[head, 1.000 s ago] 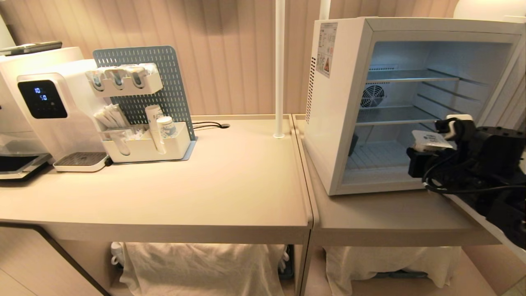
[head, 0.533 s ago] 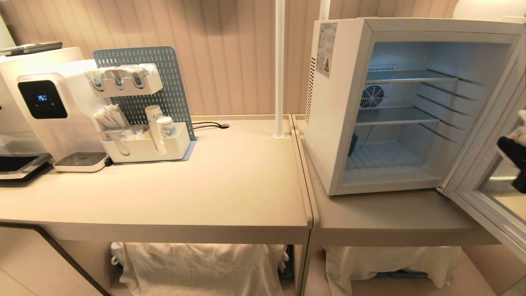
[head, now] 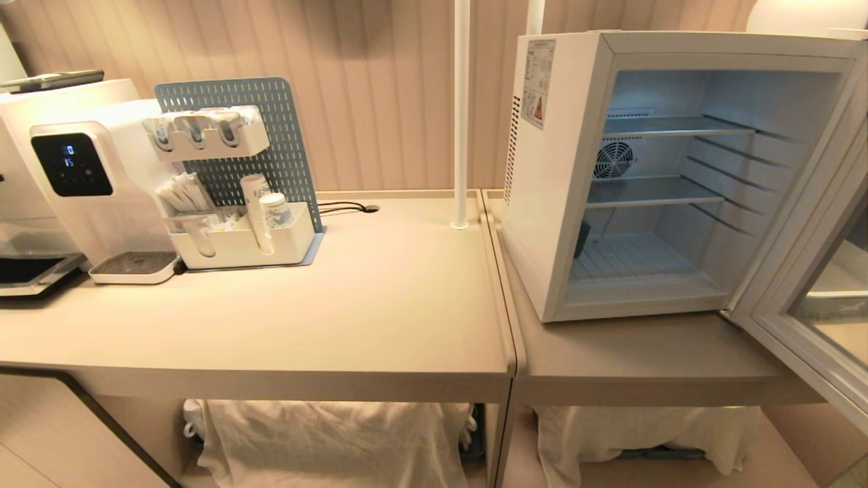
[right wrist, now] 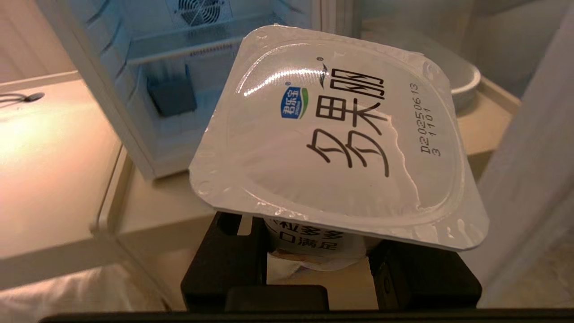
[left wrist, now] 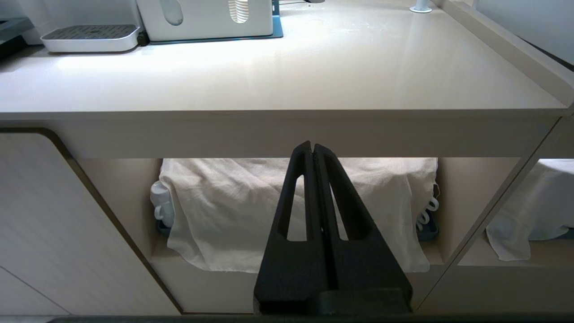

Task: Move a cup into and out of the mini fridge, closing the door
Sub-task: Place the yoghurt on the table

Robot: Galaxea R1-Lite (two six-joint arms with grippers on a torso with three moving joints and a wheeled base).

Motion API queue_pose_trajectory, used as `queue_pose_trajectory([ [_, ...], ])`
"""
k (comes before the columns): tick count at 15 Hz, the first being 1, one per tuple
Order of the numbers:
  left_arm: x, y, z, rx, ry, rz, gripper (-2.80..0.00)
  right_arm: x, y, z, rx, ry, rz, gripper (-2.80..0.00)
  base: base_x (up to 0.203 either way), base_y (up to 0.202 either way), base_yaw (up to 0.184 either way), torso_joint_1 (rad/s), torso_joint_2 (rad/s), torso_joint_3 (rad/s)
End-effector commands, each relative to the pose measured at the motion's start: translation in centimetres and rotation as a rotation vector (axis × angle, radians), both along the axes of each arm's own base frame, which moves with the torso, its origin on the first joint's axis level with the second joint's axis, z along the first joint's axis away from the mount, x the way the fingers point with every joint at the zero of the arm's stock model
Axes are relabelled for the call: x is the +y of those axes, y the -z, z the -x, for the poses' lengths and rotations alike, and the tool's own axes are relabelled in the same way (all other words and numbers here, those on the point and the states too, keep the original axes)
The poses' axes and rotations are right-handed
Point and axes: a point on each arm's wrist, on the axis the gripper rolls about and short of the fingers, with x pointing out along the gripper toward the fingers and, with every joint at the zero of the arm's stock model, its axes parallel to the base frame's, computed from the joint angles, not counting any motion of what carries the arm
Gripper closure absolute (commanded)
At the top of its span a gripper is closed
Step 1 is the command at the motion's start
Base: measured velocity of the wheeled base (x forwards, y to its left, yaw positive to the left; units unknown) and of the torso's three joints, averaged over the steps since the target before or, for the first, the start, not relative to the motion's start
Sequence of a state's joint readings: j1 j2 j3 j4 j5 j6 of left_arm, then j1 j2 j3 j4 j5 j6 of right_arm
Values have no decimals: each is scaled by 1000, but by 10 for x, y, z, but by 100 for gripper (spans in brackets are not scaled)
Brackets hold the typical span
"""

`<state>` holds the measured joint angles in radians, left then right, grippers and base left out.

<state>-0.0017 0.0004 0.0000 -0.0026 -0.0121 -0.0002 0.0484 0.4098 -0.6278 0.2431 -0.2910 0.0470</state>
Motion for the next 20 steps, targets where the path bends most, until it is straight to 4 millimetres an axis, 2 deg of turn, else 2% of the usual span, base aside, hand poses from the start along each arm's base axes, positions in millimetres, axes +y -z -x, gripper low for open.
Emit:
queue_pose_trajectory([
  [1,0,0,0,-2,0,1,0,5,16,34,-75,-80,-11,0,0,0,0,0,0,0],
  [4,0,0,0,-2,0,9,0,6,50,52,-167,-186,-24,0,0,0,0,0,0,0],
  [5,0,0,0,-2,0,9,0,7,67,49,-180,-213,-17,0,0,0,0,0,0,0],
  [9,0,0,0,-3,0,9,0,7,131,9,-139,-229,70,0,0,0,0,0,0,0],
  [11,0,0,0,-2,0,9,0,7,154,3,-26,-253,104,0,0,0,0,0,0,0],
  [12,0,0,0,-4,0,9,0,8,156,4,13,-261,120,0,0,0,0,0,0,0],
  [20,0,0,0,-4,0,9,0,8,153,4,-9,-262,125,0,0,0,0,0,0,0],
])
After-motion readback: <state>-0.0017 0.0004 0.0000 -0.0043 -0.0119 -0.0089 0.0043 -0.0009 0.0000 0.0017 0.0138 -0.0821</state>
